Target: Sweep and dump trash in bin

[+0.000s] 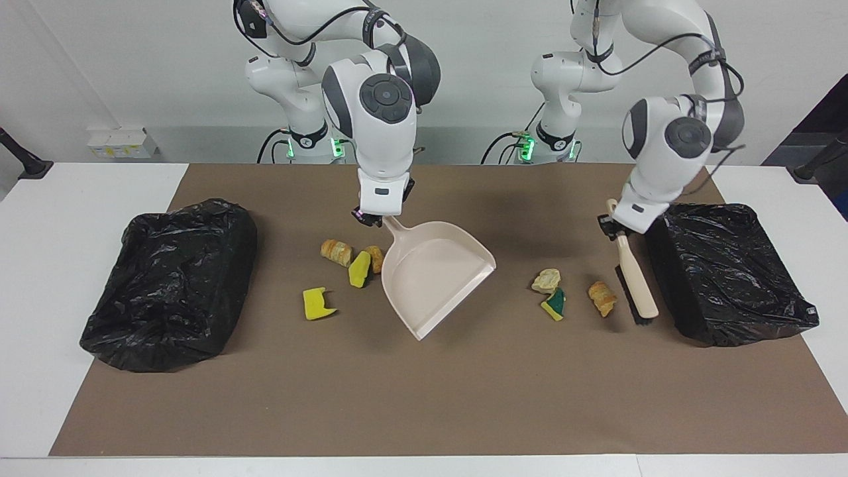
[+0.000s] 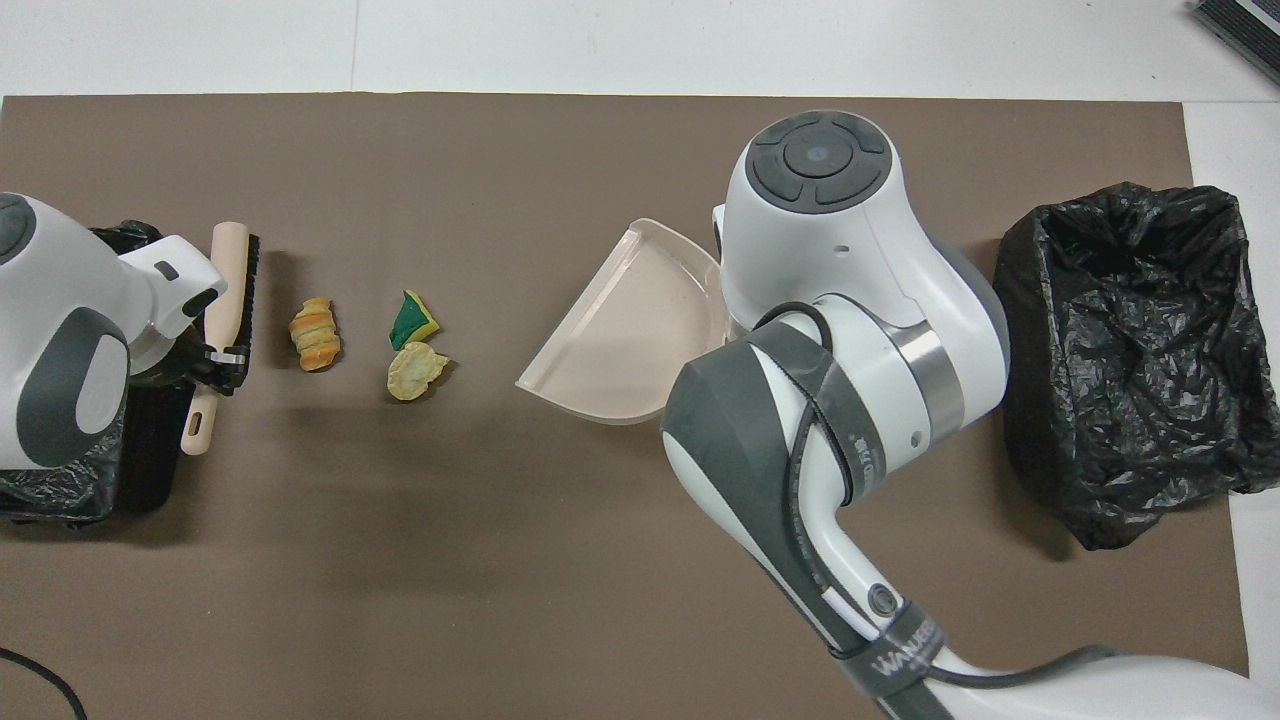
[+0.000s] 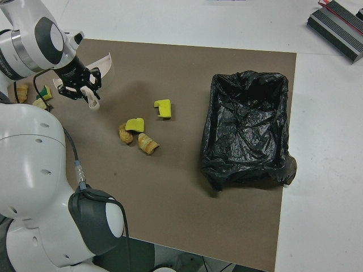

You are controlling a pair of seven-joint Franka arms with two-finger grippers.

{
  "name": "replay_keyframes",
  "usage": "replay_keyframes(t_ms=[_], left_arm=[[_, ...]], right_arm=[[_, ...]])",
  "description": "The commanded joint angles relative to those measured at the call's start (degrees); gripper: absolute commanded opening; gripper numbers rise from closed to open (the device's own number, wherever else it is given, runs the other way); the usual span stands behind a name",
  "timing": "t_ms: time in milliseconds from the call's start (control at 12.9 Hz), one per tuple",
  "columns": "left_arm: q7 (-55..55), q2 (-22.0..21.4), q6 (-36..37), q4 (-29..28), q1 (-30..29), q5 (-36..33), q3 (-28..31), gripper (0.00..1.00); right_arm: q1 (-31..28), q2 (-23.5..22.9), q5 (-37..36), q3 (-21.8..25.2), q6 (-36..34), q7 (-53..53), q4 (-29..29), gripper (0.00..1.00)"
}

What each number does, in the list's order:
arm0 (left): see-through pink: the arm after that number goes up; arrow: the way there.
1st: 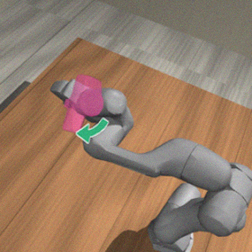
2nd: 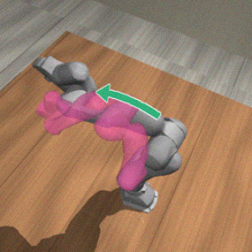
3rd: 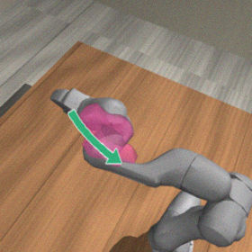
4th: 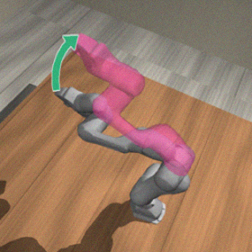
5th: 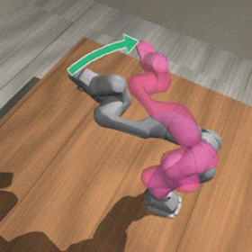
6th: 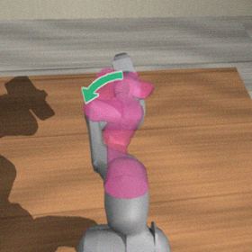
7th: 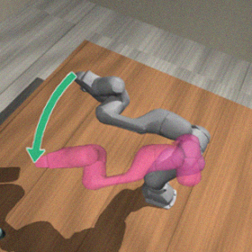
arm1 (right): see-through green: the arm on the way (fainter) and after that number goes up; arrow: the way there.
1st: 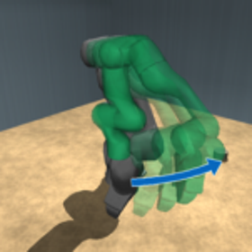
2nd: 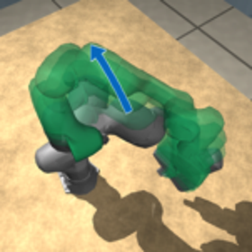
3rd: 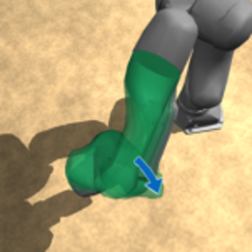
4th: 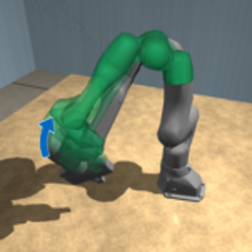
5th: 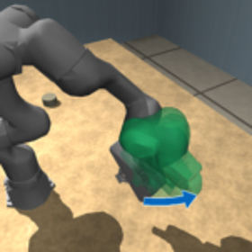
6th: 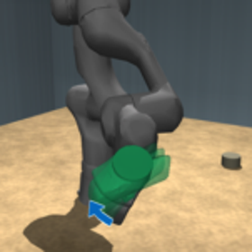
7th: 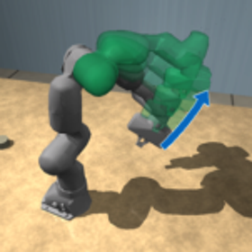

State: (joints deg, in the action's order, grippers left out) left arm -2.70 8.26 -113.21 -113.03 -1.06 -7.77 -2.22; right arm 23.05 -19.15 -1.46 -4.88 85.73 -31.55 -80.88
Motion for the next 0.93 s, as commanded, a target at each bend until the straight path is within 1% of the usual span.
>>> replay_keyframes(t_ms=[0,78,233,311,467,544,622,855], left_arm=[[-1.41,-0.88,-6.55,-5.15,0.70,-0.84,-1.12,0.00],[-1.60,-1.58,-10.77,-7.88,1.40,-0.49,-1.12,0.00],[-1.08,-2.46,-12.91,-11.58,2.72,-0.05,-1.47,0.00],[-1.25,-2.55,-14.48,-13.16,4.47,0.21,-1.47,0.00],[-1.08,-2.99,-15.55,-14.32,6.32,3.36,-1.56,0.00],[-0.90,-3.51,-15.55,-14.93,7.98,4.77,-1.56,0.00],[-0.81,-3.86,-15.55,-15.46,9.31,5.05,-1.65,0.00],[-0.81,-5.36,-14.07,-16.87,15.71,8.03,-1.56,0.00]], right_arm=[[-0.73,2.89,-3.70,-0.39,2.77,-15.32,-5.16,0.00],[-0.47,3.33,-5.29,-0.39,2.95,-20.69,-5.60,0.00],[-0.29,3.86,-5.57,-0.39,3.13,-24.77,-7.27,0.00],[0.41,4.12,-6.35,-0.48,5.04,-26.09,-9.71,0.00],[2.60,5.61,-7.85,-0.39,11.19,-25.93,-14.99,0.00],[3.31,5.44,-8.12,-0.39,12.52,-25.58,-16.14,0.00],[4.62,5.18,-8.99,-0.39,13.66,-25.49,-16.68,0.00],[5.60,3.69,-10.49,-0.48,15.52,-21.90,-17.21,0.00]])
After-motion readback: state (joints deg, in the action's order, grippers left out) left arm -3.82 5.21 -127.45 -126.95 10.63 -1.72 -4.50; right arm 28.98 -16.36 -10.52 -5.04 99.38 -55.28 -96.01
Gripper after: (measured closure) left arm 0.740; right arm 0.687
